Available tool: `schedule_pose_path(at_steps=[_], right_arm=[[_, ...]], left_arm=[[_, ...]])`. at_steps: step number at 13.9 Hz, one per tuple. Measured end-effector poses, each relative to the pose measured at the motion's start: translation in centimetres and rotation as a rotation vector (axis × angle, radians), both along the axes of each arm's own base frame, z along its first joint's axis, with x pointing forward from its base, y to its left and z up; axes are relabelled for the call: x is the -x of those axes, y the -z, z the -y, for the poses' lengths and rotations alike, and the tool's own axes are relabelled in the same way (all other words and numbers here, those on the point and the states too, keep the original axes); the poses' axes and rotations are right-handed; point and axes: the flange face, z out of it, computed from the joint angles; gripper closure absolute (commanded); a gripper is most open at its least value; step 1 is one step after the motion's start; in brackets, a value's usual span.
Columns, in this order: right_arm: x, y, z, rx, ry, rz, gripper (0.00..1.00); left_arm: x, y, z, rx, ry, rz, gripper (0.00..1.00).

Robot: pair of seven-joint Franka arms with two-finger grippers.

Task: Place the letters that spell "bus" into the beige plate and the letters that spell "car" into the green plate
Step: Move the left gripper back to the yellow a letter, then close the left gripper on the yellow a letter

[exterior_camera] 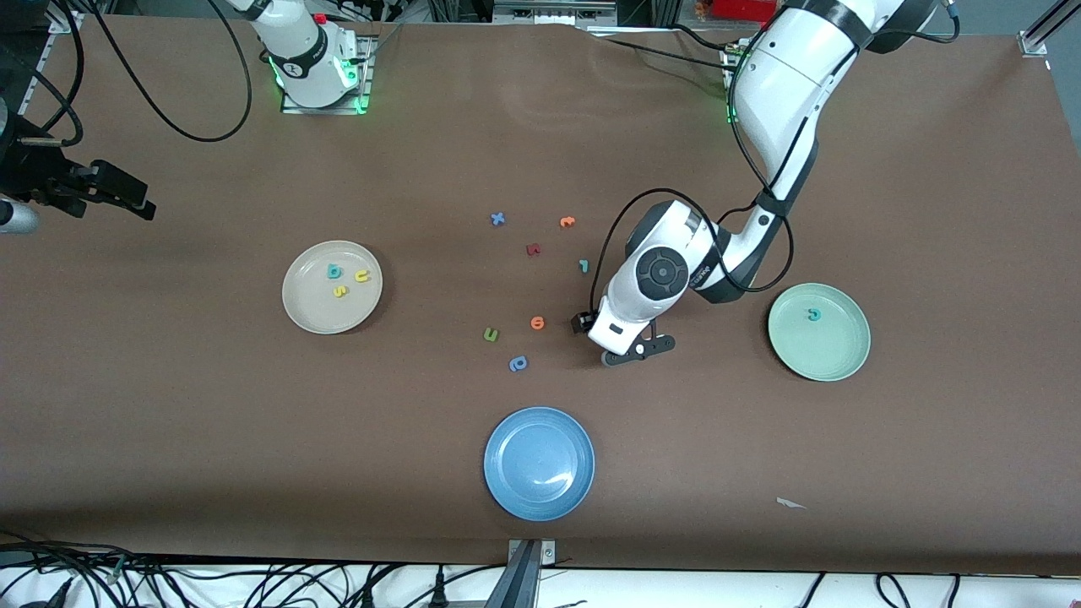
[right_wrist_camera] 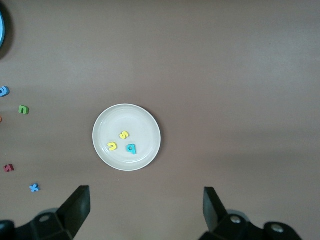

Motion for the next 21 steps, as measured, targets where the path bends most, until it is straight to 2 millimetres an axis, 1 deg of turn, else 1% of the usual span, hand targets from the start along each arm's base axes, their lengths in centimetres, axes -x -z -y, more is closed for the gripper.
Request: schedule_pose_path(at_steps=[4,6,8,10,12,14,15,18,21], right_arm=[[0.0,0.0,0.0,0.0,-0.001,0.0,0.0],[0.0,0.0,0.0,0.0,-0.001,0.0,0.0],[0.0,0.0,-0.1,0.0,-0.001,0.0,0.0],[0.0,0.0,-0.1,0.0,-0.001,-0.001,0.0],[0.0,0.0,-0.1,0.0,-0.001,-0.001,0.0],[0.0,0.0,0.0,0.0,-0.002,-0.001,0.0],[0.0,0.0,0.0,0.0,-0.002,-0.001,0.0],[0.1,0.1,-0.1,0.0,-0.003,-0.006,0.0],[0.1,0.1,0.0,0.0,-0.003,-0.008,0.0]], left_arm=[[0.4,0.9,0.3,-0.032,0.04,0.01,0.2],[0.8,1.1,0.9,-0.033,0.05,0.007,0.21],[1.4,1.4,1.7,-0.035,0.065,0.004,0.27],[1.9,1.9,2.2,-0.037,0.074,-0.002,0.28],[2.0,2.4,2.1,-0.041,0.074,-0.009,0.28],[2.0,2.5,2.0,-0.043,0.072,-0.009,0.28],[1.9,2.5,1.9,-0.044,0.071,-0.009,0.3],[1.9,2.5,1.9,-0.044,0.071,-0.01,0.52],[1.9,2.4,1.8,-0.047,0.071,-0.013,0.7]])
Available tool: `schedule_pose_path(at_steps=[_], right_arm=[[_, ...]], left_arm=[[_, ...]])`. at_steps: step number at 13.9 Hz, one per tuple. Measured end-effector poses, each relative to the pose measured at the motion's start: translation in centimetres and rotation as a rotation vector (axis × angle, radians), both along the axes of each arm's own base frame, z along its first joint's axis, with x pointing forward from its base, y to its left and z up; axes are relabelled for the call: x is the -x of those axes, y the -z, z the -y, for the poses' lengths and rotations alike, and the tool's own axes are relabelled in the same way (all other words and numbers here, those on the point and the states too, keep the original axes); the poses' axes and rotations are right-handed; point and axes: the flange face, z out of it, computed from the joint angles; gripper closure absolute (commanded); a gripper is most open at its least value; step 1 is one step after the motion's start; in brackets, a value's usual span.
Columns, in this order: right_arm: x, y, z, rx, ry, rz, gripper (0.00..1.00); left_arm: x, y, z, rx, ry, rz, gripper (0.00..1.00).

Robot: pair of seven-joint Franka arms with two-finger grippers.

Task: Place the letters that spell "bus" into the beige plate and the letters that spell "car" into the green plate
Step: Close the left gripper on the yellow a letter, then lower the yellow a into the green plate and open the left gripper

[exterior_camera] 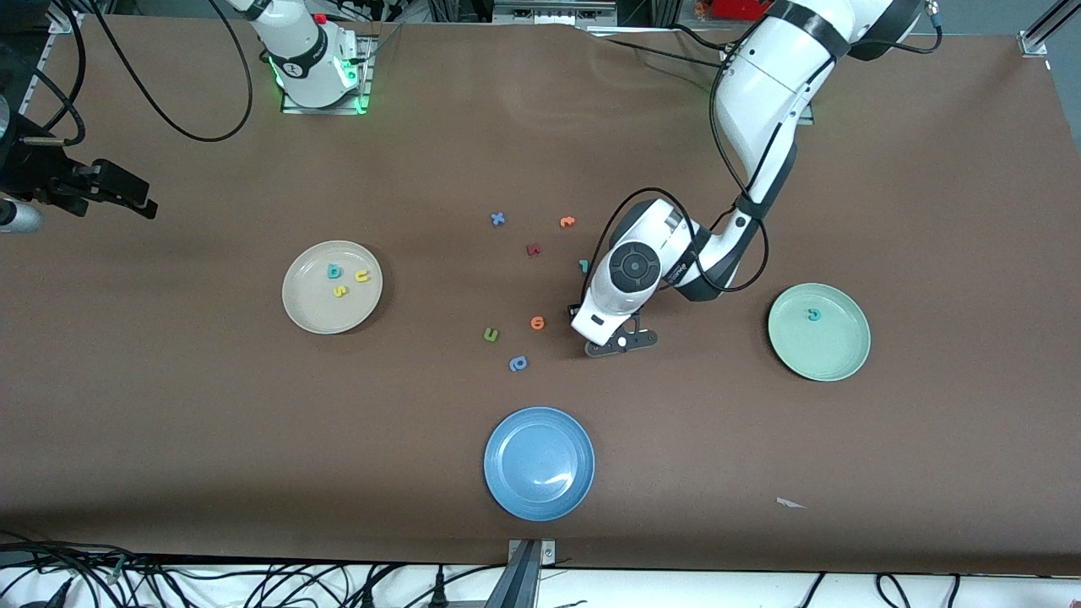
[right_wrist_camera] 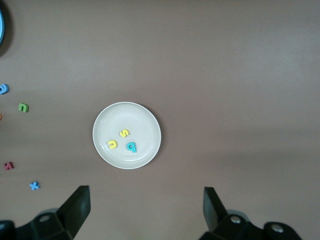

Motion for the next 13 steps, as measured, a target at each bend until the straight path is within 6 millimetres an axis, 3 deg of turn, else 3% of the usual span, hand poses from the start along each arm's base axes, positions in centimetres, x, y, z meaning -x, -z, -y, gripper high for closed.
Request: schedule_pose_path(at_steps=[2,8,10,11,13], right_arm=[[0.0,0.0,0.0,0.0,0.0,0.0,0.0],[0.0,0.0,0.0,0.0,0.0,-0.001,0.0],[0.0,0.0,0.0,0.0,0.0,-0.002,0.0],[0.0,0.0,0.0,0.0,0.0,-0.002,0.0],[0.0,0.0,0.0,0.0,0.001,-0.003,0.0]], left_arm=[[0.0,-0.1,0.0,-0.001,0.0,-0.002,0.87],[-1.0,-0.9,-0.9,-0.008,-0.016,-0.005,0.91],[-3.1,-4.3,-4.3,-0.037,-0.018,-0.042,0.88],[-4.2,-6.8,-7.0,-0.053,-0.008,-0.072,0.88],[-6.3,-11.2,-14.8,-0.071,0.016,-0.132,0.88]])
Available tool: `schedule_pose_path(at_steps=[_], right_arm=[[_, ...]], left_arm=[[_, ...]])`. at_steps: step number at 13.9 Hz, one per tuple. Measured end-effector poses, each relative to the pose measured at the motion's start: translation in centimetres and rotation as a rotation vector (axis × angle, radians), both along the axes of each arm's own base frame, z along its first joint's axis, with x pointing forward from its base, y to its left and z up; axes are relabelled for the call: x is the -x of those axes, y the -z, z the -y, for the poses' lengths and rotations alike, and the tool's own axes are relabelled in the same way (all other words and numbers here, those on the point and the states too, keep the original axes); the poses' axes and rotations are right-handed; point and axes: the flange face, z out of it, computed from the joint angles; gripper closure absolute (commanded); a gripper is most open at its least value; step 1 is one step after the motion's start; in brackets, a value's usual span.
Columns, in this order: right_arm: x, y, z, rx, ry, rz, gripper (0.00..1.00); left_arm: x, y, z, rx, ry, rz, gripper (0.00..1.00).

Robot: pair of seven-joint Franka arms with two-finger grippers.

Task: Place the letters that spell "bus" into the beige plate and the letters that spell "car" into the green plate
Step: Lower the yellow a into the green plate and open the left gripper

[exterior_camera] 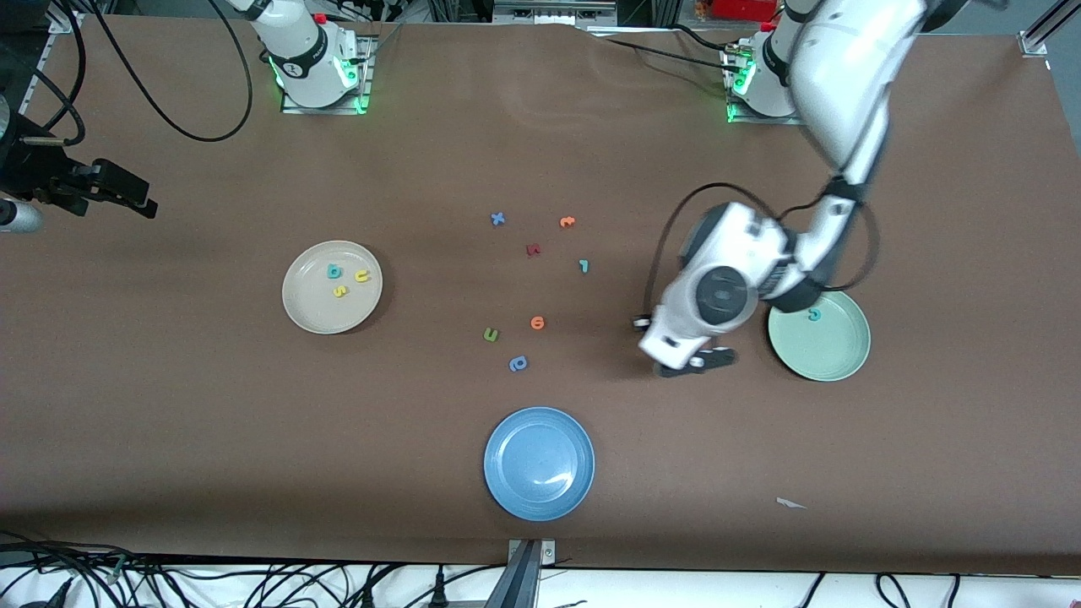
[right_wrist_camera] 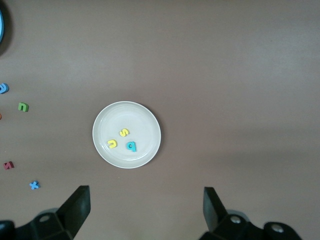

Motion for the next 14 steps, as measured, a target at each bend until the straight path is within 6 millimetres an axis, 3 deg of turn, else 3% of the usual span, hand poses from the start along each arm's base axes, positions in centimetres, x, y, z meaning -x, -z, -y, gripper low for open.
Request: schedule_pose_path(at_steps=[2,4,6,7,8,10,14], right_arm=[[0.0,0.0,0.0,0.0,0.0,0.0,0.0],[0.0,0.0,0.0,0.0,0.0,0.0,0.0],[0.0,0.0,0.0,0.0,0.0,0.0,0.0],[0.0,0.0,0.0,0.0,0.0,0.0,0.0],[0.0,0.0,0.0,0.0,0.0,0.0,0.0],[0.0,0.0,0.0,0.0,0.0,0.0,0.0],[0.0,0.0,0.0,0.0,0.0,0.0,0.0]], left_arm=[[-1.5,-1.4,-8.9,0.015,0.034,-0.065,0.87],[-2.0,-0.1,-16.6,0.031,0.06,-0.101,0.87],[-1.6,2.3,-21.1,-0.011,0.083,-0.139,0.85],[-1.4,3.7,-22.0,-0.033,0.096,-0.161,0.76],[-1.2,5.1,-22.2,-0.047,0.108,-0.179,0.56],[-1.0,6.4,-21.8,-0.048,0.121,-0.195,0.0],[-1.5,5.5,-21.6,-0.046,0.123,-0.174,0.0]])
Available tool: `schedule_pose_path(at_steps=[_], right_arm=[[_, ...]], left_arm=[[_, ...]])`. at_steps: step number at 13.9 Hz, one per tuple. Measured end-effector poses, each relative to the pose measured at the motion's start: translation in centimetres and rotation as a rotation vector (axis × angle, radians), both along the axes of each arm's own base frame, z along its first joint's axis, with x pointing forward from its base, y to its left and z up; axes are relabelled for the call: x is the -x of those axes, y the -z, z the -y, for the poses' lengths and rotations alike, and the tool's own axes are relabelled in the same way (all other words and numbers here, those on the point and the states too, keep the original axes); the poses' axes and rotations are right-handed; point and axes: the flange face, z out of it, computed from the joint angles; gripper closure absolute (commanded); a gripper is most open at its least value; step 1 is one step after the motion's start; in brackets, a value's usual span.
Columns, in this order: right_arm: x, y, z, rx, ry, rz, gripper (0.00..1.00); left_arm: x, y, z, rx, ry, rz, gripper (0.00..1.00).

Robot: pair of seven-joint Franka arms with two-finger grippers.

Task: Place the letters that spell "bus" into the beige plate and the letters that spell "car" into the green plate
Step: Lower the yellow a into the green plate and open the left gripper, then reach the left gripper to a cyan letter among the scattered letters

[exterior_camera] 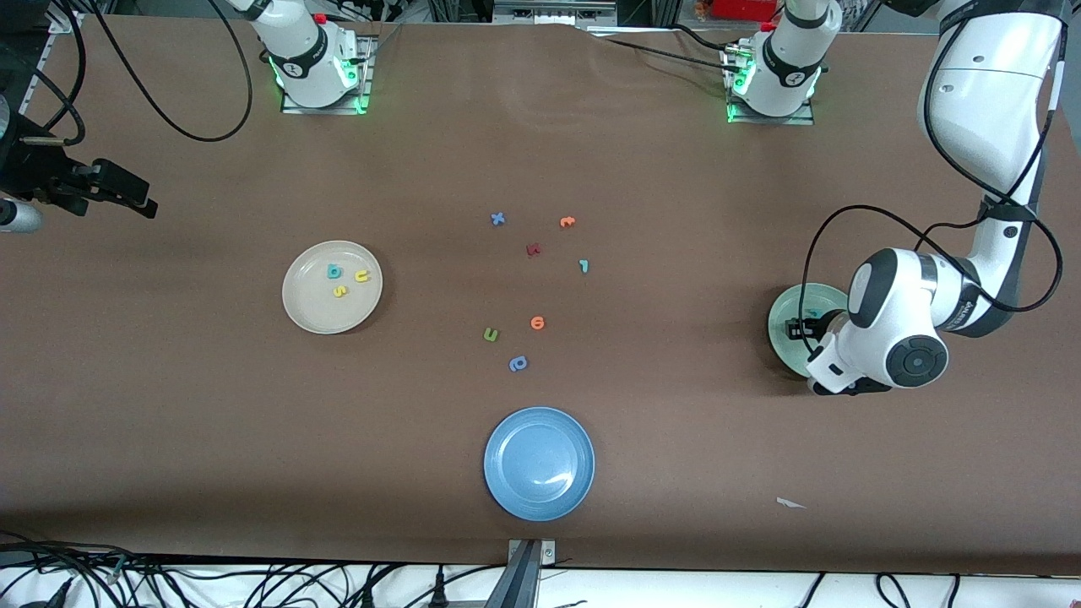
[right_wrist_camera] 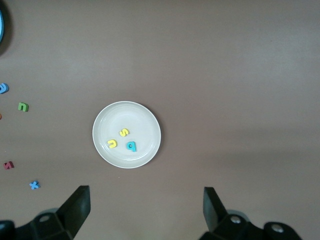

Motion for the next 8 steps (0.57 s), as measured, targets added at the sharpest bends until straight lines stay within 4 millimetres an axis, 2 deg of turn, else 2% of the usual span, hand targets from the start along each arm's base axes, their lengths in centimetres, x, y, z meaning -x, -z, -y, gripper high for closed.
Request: schedule_pose_path(at_steps=[2,4,6,8], right_arm=[[0.0,0.0,0.0,0.0,0.0,0.0,0.0],[0.0,0.0,0.0,0.0,0.0,0.0,0.0],[0.0,0.0,0.0,0.0,0.0,0.0,0.0],[0.0,0.0,0.0,0.0,0.0,0.0,0.0]], left_arm=[[-0.6,-2.1,1.3,0.025,-0.004,0.036,0.0],[-0.6,-5.2,5.2,0.088,-0.071,0.069,0.0],[0.5,-7.3,11.4,0.103,-0.156,0.08,0.0],[2.5,-7.7,17.8,0.077,-0.245,0.068,0.0]])
